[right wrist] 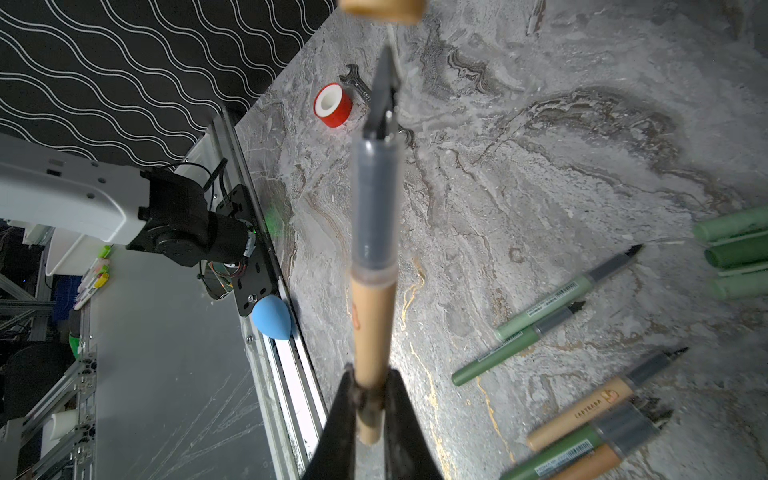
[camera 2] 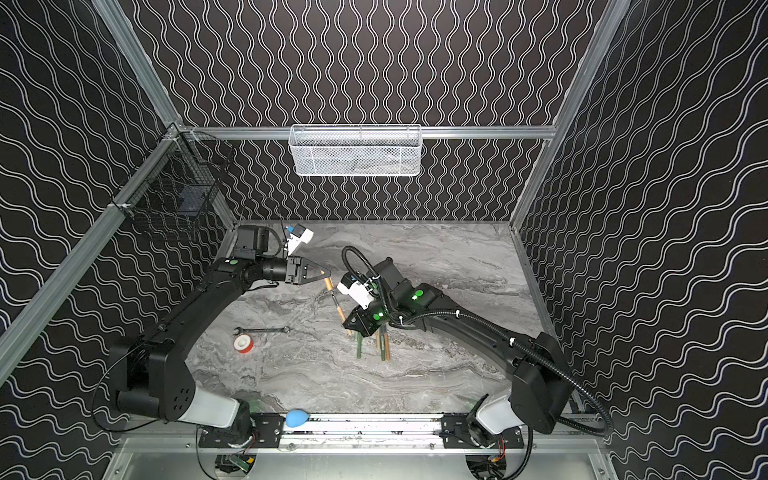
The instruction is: Insert the pens into the pen caps
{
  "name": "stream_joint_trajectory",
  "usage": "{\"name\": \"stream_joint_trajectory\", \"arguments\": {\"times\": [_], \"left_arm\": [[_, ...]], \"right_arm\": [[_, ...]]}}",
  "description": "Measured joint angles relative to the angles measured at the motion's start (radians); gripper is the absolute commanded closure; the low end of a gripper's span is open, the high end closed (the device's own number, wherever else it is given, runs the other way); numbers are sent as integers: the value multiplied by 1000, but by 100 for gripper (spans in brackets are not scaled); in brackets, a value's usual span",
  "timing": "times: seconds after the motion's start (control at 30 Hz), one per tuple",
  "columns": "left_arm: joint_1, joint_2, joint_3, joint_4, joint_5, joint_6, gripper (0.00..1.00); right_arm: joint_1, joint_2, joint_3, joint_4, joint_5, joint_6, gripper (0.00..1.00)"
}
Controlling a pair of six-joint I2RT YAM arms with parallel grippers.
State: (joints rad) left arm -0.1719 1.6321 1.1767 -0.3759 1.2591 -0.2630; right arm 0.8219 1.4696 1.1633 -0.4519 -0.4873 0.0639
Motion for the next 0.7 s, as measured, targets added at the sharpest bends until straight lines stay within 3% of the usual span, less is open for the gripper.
{"name": "stream_joint_trajectory", "arguments": {"times": [0.7], "left_arm": [[-25,-11,-14,-30,7,35,89]], "right_arm": [[0,1,4,15,-11,7,88]]}}
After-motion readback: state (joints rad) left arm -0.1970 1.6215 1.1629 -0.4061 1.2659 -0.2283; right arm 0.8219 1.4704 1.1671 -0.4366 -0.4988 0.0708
